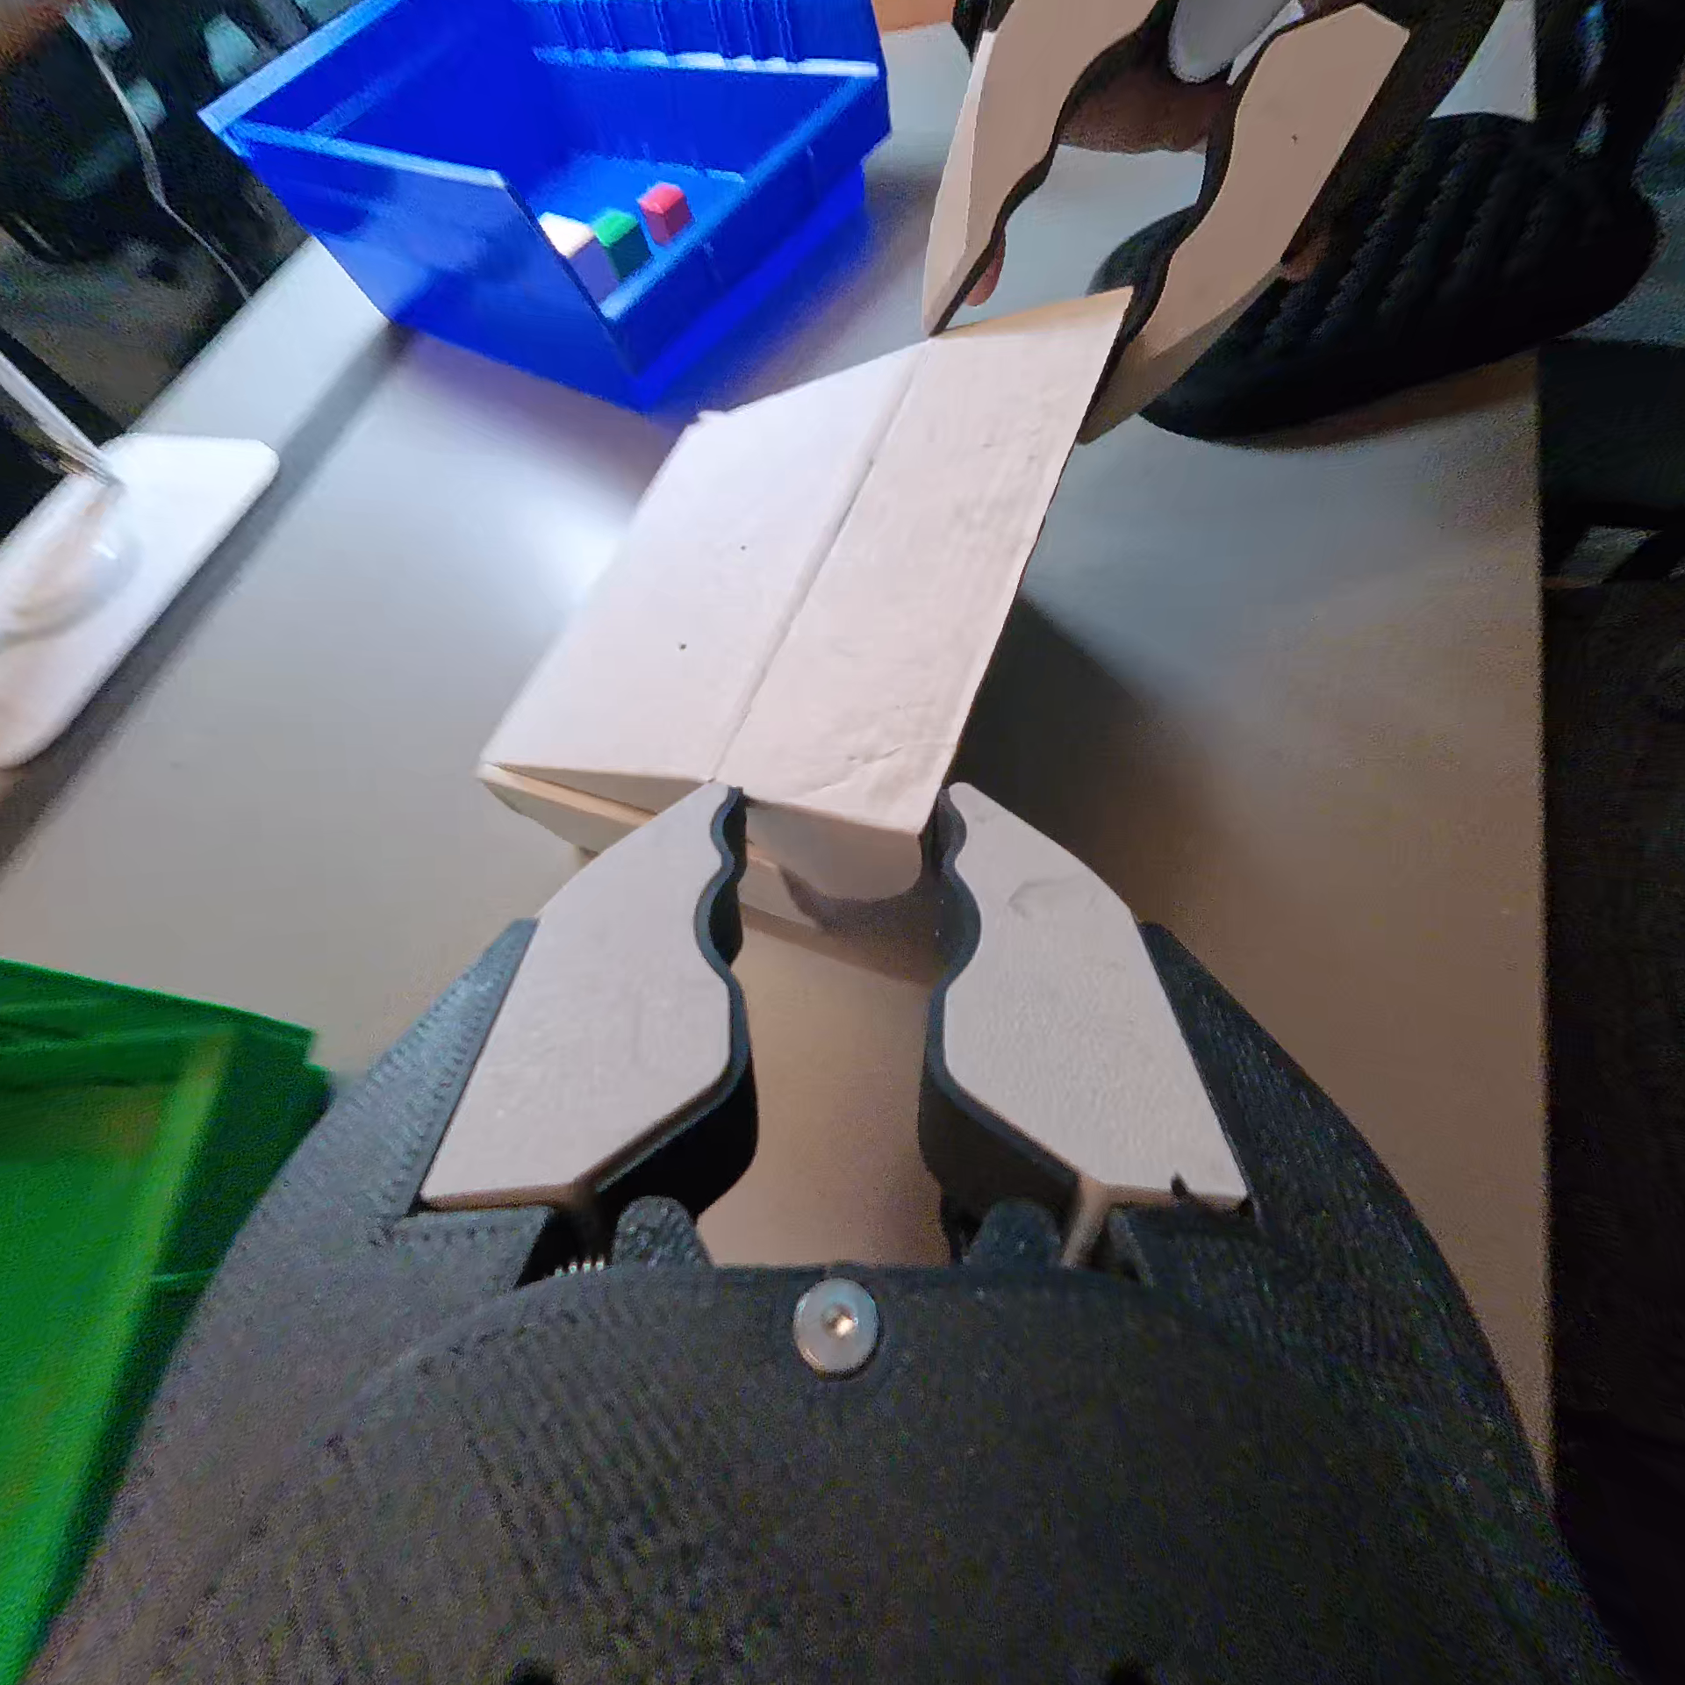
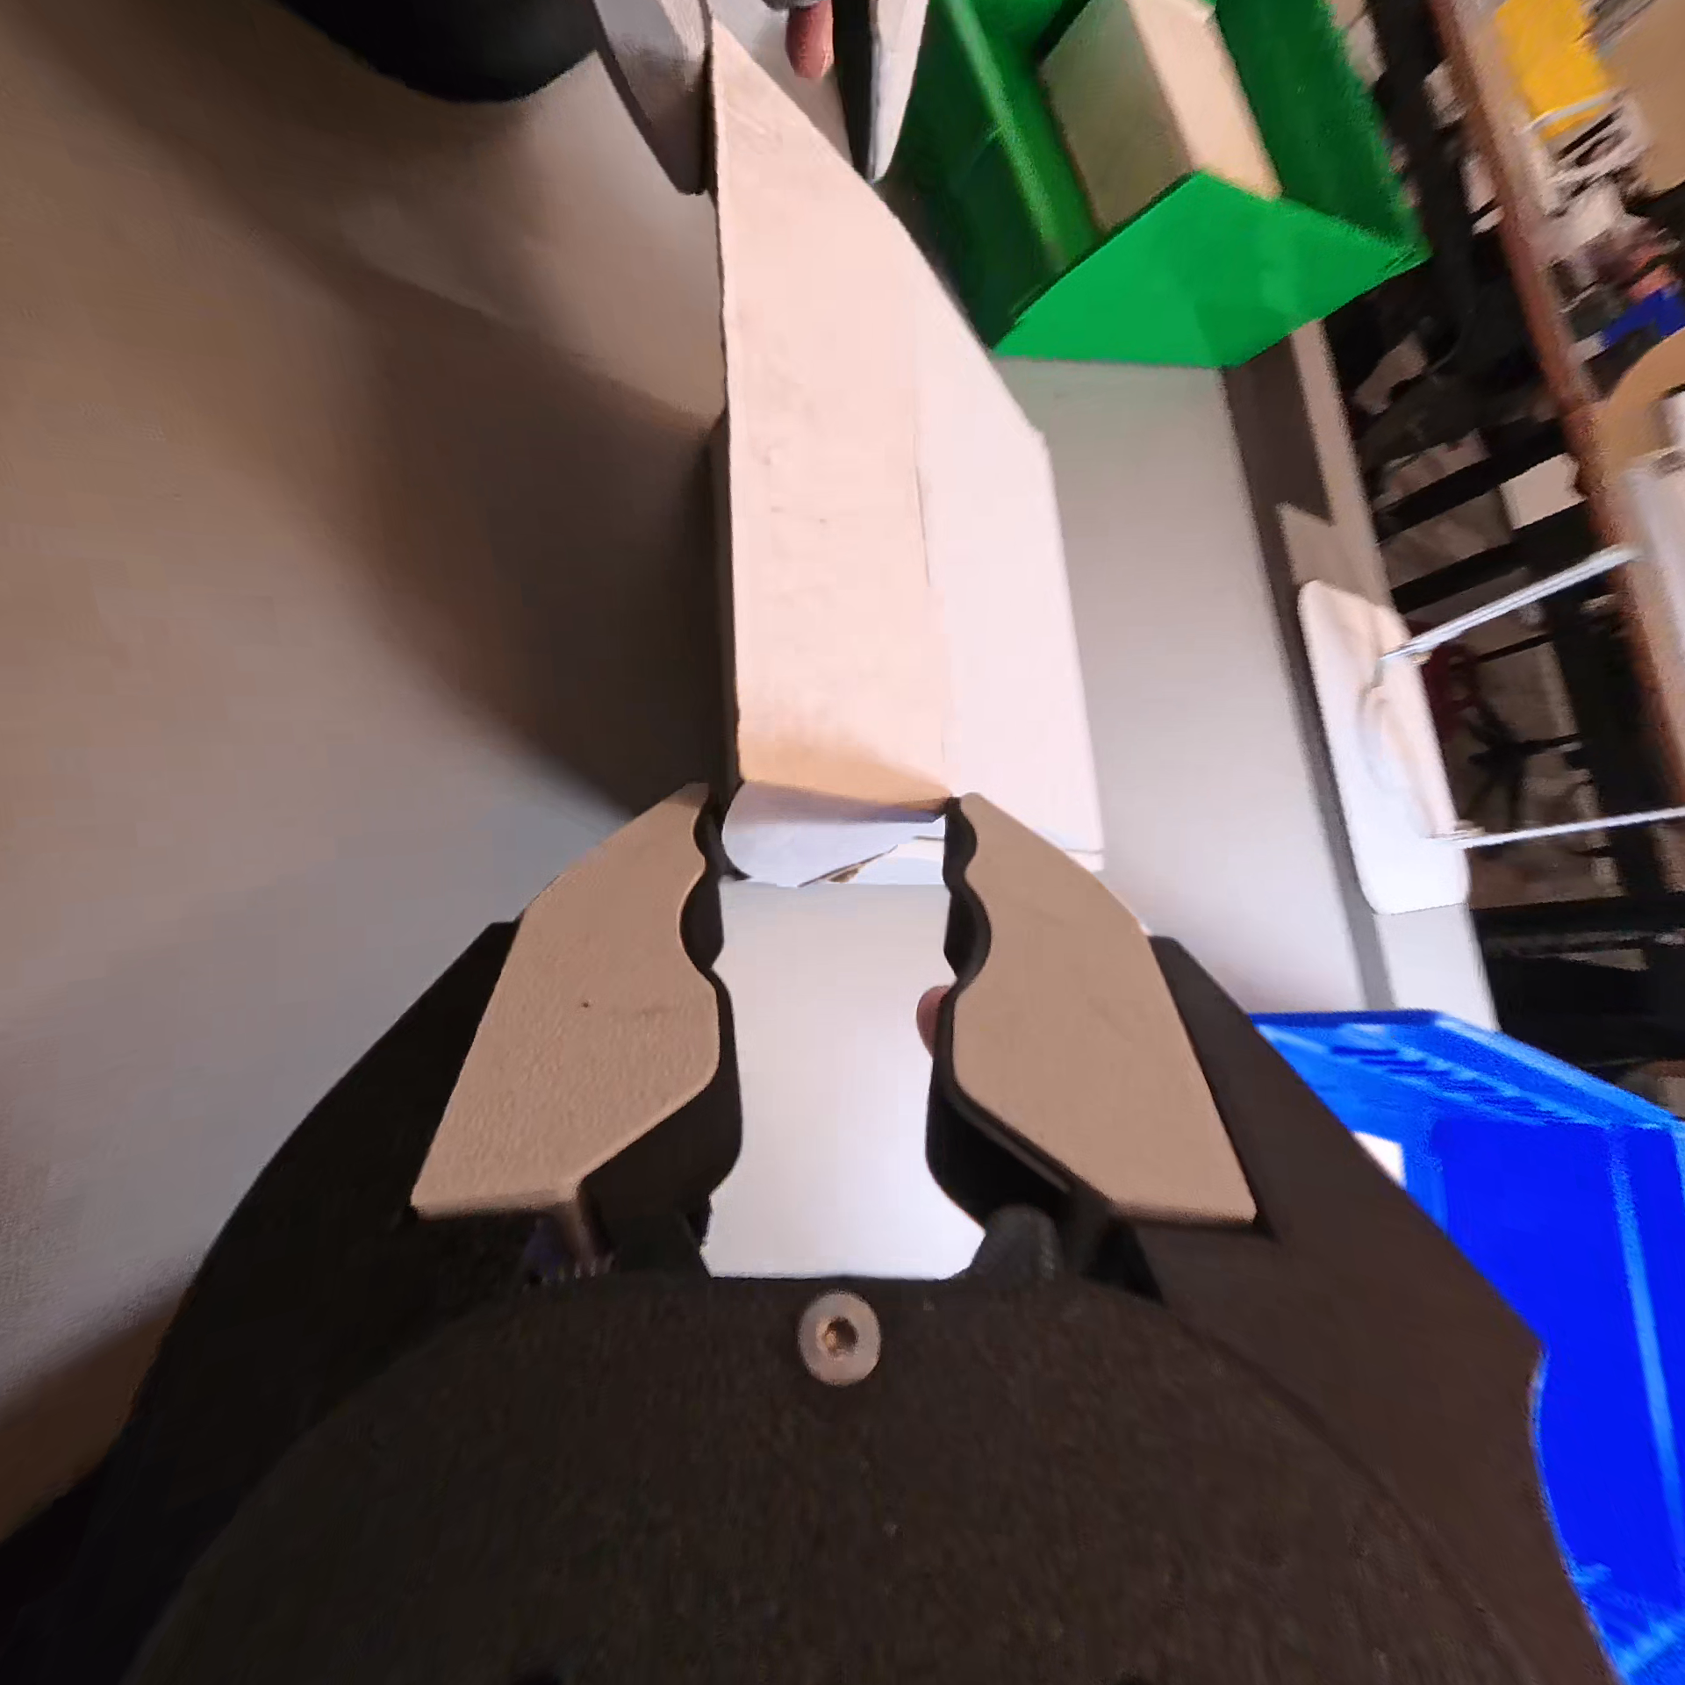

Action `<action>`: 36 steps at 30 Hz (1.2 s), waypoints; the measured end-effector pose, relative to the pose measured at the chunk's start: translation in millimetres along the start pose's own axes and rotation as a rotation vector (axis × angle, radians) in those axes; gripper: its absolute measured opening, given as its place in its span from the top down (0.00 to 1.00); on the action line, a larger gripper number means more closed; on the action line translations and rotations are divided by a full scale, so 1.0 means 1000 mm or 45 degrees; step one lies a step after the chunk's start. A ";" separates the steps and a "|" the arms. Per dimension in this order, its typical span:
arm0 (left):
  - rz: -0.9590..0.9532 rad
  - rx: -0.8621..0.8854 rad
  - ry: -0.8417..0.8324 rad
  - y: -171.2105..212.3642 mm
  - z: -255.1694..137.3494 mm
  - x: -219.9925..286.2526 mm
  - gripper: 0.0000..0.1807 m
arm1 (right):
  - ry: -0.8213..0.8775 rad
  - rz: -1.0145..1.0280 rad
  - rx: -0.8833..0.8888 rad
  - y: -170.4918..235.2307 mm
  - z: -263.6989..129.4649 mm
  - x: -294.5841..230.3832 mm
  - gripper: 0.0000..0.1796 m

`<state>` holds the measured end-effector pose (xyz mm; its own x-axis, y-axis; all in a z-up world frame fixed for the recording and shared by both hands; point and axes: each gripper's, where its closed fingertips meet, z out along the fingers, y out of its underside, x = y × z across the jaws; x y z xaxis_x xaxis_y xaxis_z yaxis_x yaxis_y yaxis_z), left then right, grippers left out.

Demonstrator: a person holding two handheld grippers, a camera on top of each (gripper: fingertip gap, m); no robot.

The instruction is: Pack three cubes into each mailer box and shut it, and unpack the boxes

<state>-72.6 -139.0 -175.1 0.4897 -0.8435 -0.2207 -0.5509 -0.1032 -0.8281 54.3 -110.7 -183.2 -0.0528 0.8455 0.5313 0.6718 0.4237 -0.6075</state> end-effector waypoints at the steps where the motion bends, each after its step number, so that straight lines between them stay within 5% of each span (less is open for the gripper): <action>1: -0.051 -0.017 0.036 0.004 0.003 0.004 0.79 | -0.037 0.035 -0.023 0.004 0.002 -0.006 0.75; 9: -0.482 -0.023 0.247 0.017 0.013 0.017 0.78 | -0.099 0.308 -0.067 0.016 0.012 -0.021 0.75; 20: -0.486 -0.044 0.181 0.026 0.015 0.020 0.79 | 0.107 0.393 -0.122 0.024 0.007 -0.023 0.79; 36: -0.623 -0.172 0.331 0.038 0.027 0.040 0.84 | -0.065 0.711 -0.117 0.031 0.019 -0.039 0.88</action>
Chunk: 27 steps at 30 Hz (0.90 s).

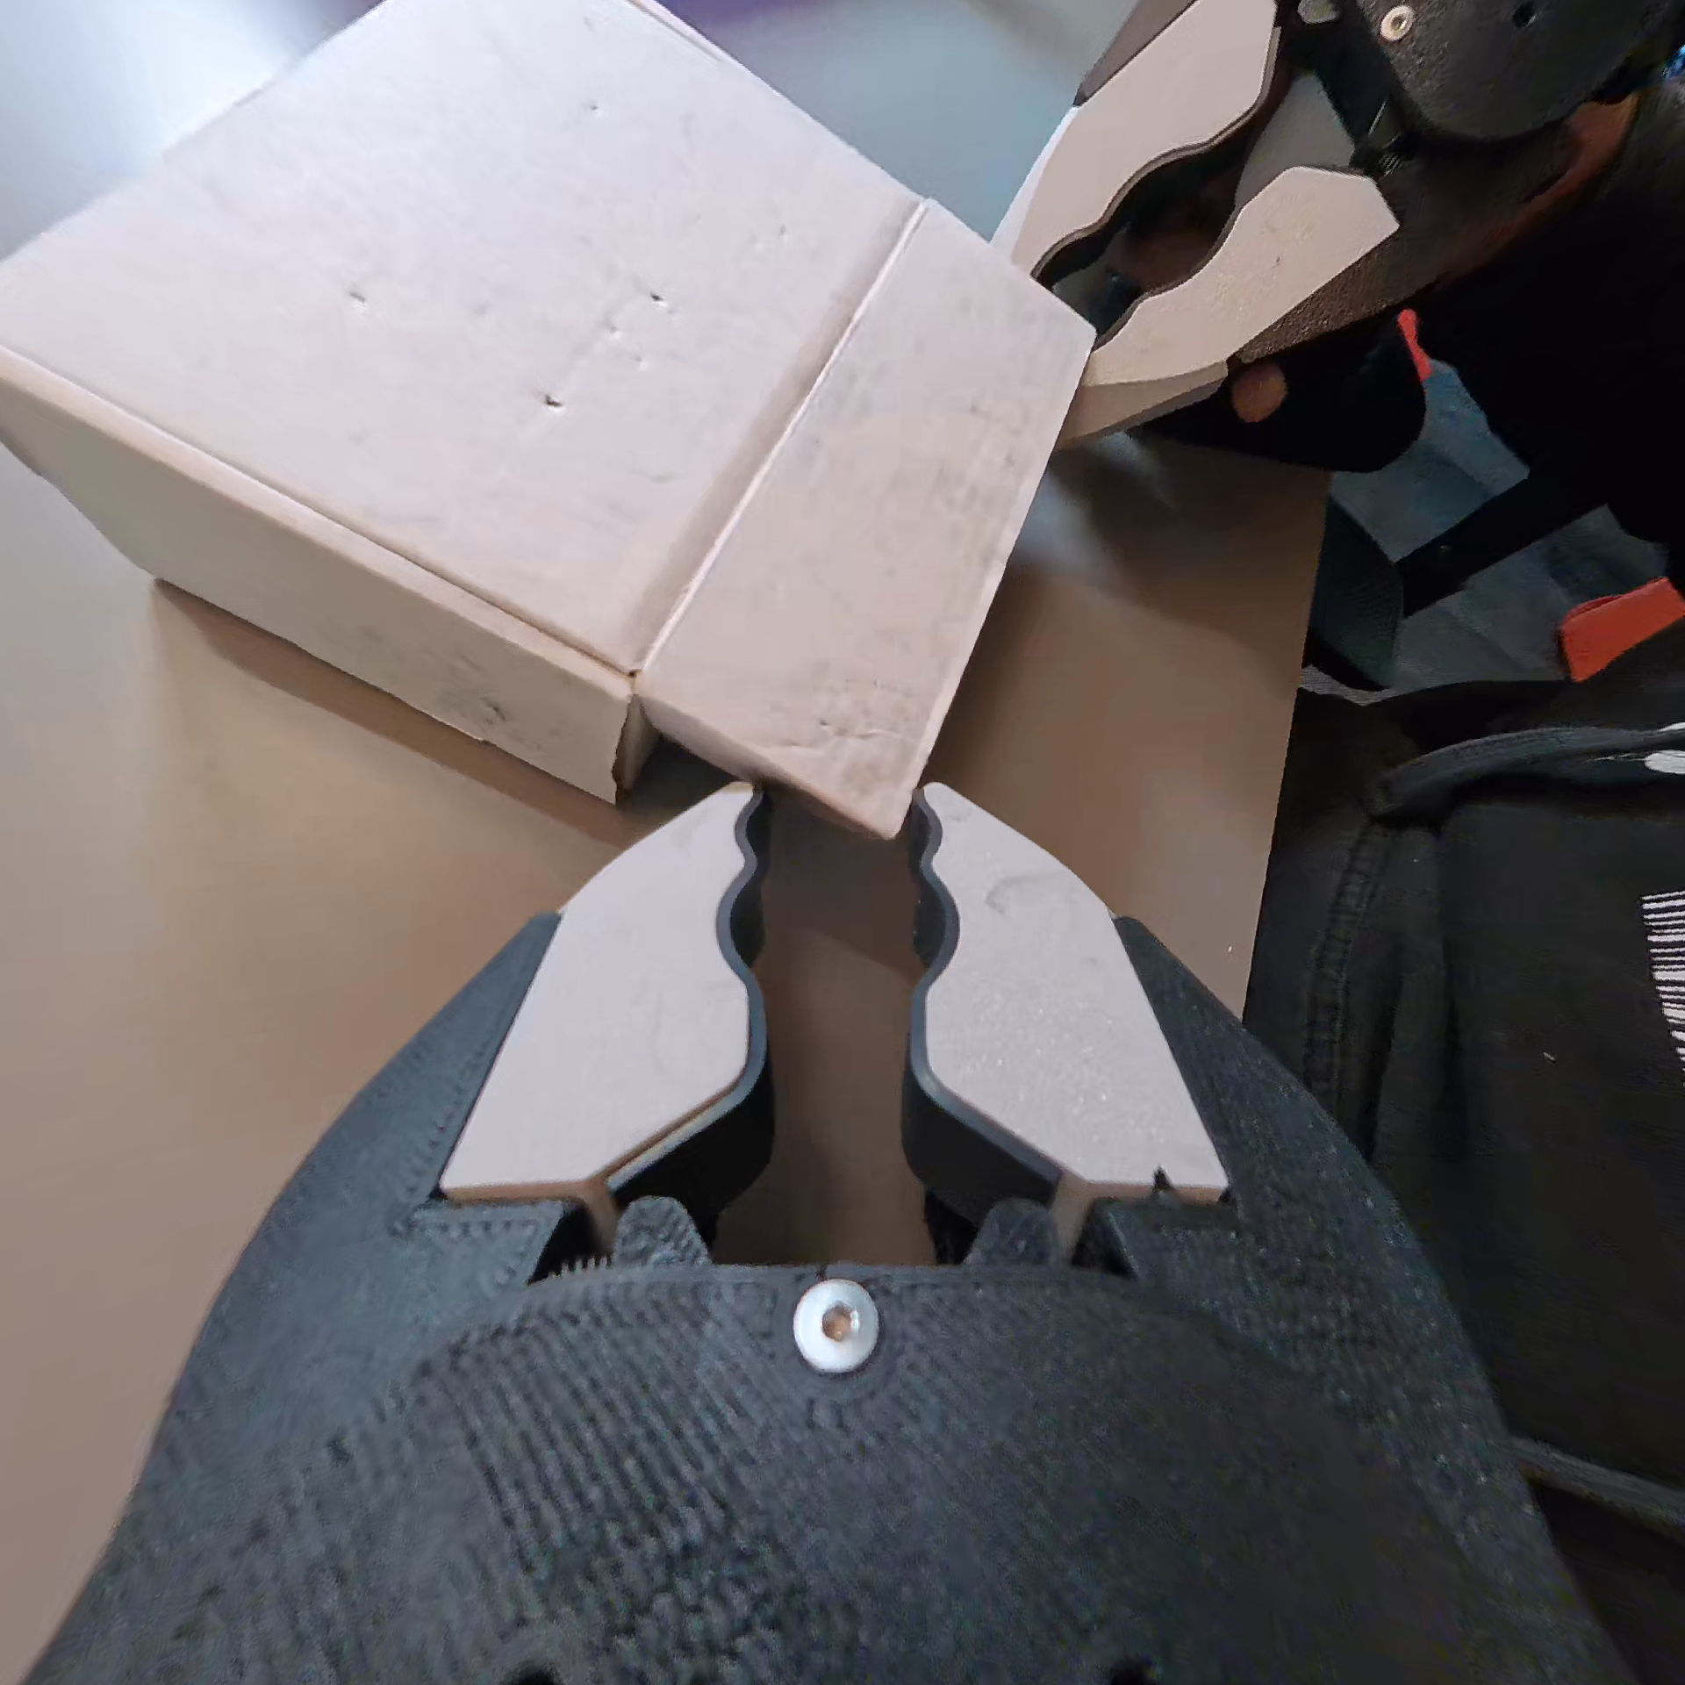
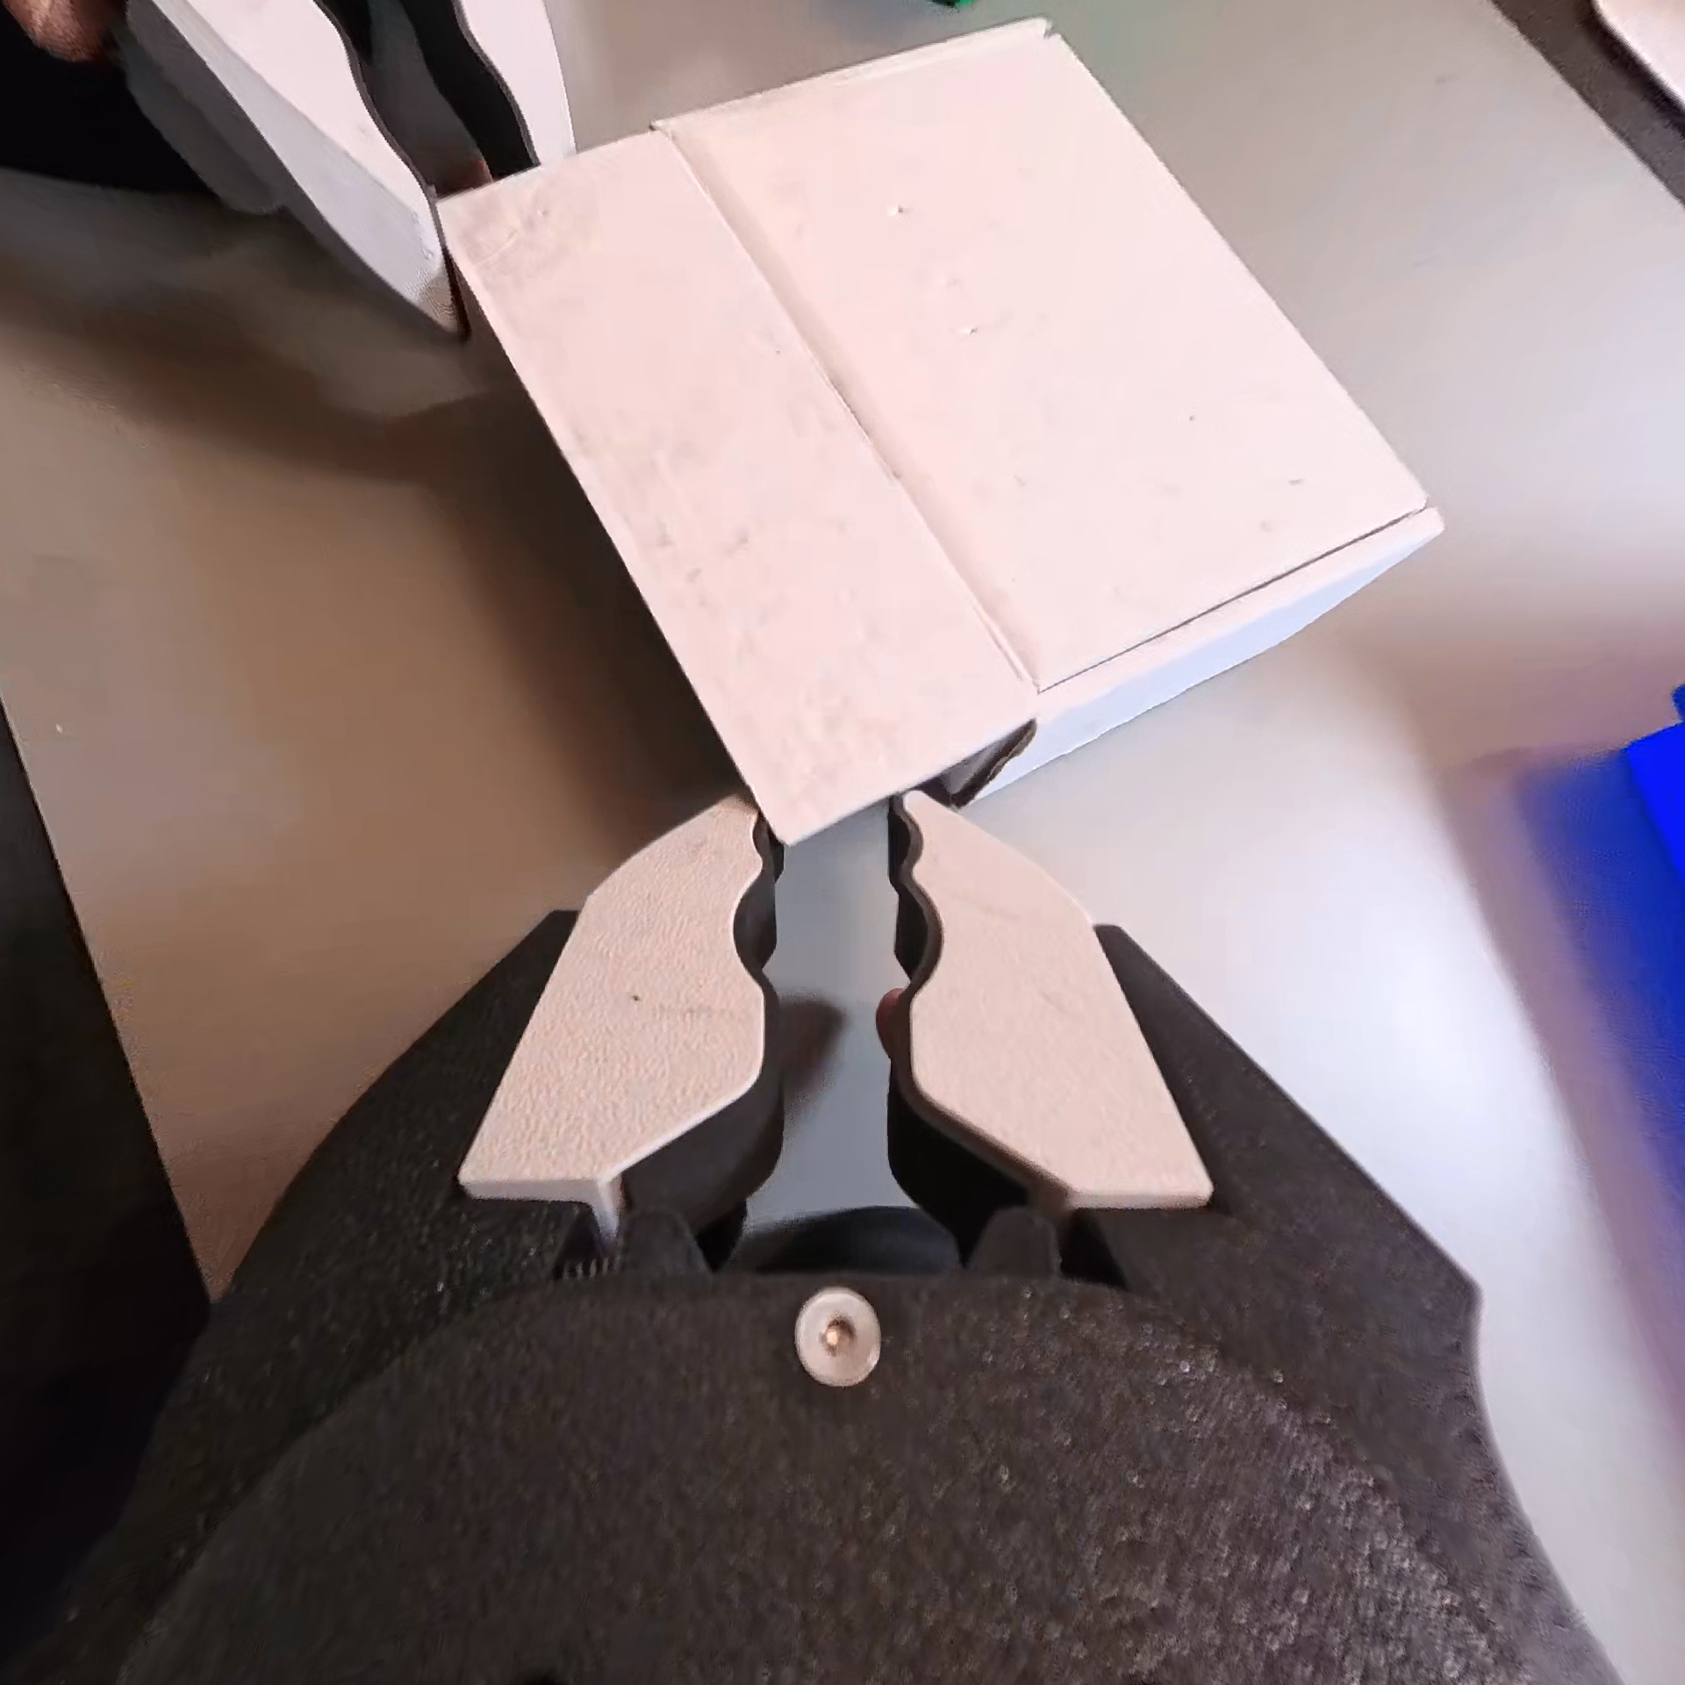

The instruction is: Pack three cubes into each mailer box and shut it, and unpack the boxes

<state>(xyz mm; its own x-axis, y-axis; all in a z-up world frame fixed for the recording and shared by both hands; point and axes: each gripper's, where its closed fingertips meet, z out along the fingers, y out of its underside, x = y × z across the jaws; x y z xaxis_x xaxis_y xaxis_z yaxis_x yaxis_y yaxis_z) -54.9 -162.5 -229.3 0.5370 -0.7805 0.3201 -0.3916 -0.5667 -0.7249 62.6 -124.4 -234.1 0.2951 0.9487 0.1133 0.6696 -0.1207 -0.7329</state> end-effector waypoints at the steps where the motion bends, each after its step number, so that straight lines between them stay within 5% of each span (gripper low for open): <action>1: -0.006 0.002 0.010 0.000 -0.001 0.000 0.84 | -0.008 0.006 -0.002 0.000 -0.001 0.000 0.87; 10: -0.109 0.073 0.110 -0.011 -0.023 0.000 0.77 | -0.236 0.182 0.032 -0.007 -0.021 -0.006 0.75; 27: -0.161 0.007 0.006 -0.007 -0.001 -0.016 0.85 | -0.360 0.234 -0.030 -0.001 -0.001 0.000 0.80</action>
<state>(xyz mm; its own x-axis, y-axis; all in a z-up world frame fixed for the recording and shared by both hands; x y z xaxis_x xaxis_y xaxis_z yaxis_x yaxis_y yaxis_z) -61.9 -146.1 -228.9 0.5783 -0.7040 0.4122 -0.3166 -0.6593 -0.6819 62.5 -124.5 -233.3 0.2138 0.9534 -0.2127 0.6393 -0.3012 -0.7075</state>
